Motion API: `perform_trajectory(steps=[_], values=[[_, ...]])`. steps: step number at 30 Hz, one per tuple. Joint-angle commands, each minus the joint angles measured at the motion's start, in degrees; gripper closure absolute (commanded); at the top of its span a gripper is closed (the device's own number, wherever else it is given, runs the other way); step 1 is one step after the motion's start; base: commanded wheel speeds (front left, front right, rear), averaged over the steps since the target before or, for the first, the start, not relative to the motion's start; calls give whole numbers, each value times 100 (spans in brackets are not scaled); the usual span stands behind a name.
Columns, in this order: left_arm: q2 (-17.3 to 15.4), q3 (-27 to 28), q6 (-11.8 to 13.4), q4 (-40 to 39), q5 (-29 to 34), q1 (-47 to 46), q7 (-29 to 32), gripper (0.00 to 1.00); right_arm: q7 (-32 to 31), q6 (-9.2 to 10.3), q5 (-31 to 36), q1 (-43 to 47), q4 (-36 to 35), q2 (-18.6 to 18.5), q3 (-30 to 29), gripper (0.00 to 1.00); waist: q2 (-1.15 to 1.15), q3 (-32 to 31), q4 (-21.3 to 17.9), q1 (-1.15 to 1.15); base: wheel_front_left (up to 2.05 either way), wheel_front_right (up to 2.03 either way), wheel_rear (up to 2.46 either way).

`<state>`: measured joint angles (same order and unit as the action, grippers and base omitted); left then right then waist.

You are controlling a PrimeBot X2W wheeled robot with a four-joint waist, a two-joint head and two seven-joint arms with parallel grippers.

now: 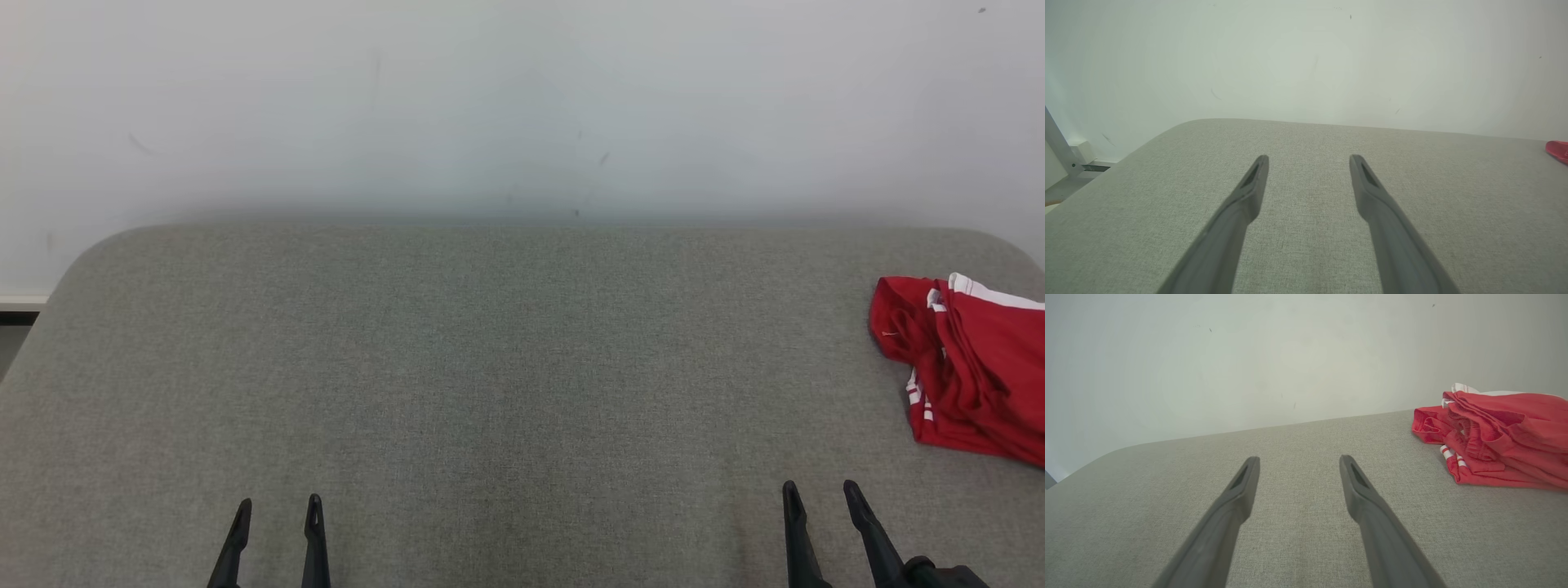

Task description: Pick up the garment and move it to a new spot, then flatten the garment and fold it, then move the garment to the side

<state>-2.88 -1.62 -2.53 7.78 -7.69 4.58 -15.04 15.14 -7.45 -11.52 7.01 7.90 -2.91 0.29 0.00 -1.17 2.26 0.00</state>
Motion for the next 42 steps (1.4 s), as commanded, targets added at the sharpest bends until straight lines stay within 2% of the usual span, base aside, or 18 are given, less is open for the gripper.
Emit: perform_trajectory(steps=[1,6,7,11,24,42], values=[[-1,-1,-4,-29,-81,51,-7,0,1,-6,-13,7,-8,4,3,0,0,0,-4,0,0,0,0],[0,-36,-37,10,-15,64,-7,0,1,-6,0,22,-6,4,-20,0,0,13,-9,0,0,0,0],[-1,-28,-49,23,10,7,0,100,-1,0,-4,1,7,0,-8,100,0,12,-9,0,0,0,0],[18,-34,-49,237,-5,26,12,100,-7,0,-21,34,217,7,7,100,0,13,-11,0,0,0,0],[2,-146,-125,206,-1615,-109,216,100,-424,-1,-1703,-24,116,-146,-181,100,0,26,-35,0,0,0,0],[-12,-261,-215,200,-3235,-260,427,100,-889,-2,-3360,-103,29,-263,-418,100,0,41,-64,0,0,0,0]])
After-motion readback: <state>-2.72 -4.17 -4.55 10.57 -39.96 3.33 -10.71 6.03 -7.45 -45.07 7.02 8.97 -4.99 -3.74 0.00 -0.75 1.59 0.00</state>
